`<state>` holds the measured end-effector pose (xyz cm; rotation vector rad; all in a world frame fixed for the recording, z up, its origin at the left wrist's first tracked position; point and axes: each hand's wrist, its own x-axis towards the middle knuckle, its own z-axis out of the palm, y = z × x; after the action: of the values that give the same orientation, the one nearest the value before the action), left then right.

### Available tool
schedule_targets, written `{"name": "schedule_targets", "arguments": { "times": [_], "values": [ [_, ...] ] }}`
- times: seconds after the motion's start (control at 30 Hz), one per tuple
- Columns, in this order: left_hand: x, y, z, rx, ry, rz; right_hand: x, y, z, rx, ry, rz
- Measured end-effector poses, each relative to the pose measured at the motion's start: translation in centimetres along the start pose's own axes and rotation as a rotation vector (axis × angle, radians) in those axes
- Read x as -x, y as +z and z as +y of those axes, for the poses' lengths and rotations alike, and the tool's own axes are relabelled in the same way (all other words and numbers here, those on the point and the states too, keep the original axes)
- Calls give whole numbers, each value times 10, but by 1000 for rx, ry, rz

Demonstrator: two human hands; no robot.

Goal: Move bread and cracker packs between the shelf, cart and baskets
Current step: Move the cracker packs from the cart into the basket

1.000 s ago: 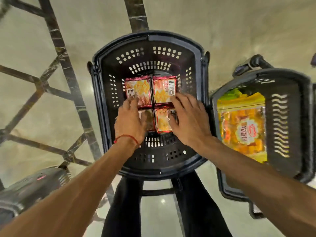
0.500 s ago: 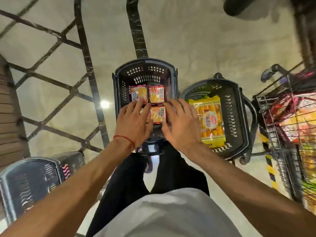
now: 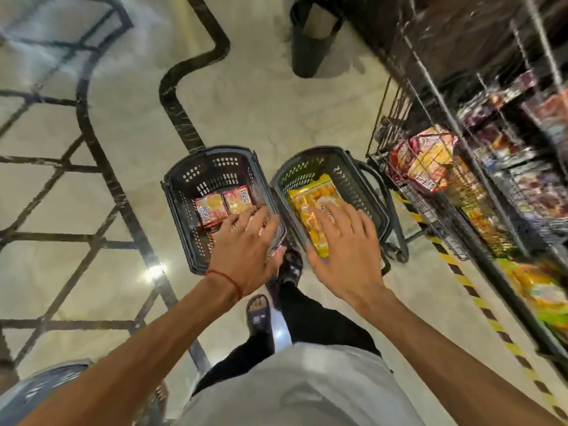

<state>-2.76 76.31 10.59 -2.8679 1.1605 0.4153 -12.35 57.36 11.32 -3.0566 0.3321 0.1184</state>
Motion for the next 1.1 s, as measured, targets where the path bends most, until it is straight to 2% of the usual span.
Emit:
{"name": "schedule_targets", "arguments": {
  "times": [0.27,0.5,0.8,1.1],
  "values": [
    [-9,-30,90,-53,198,8,82,-21,69,-21,143,164],
    [-38,-41,215,-89,298,95,146,-35,189,55,193,240],
    [-73,-47,395,-88,285,118,200,-50,363,86,178,211],
    [-161,-61,472,-63,247,161,151,-60,490,158,112,178]
  ]
}}
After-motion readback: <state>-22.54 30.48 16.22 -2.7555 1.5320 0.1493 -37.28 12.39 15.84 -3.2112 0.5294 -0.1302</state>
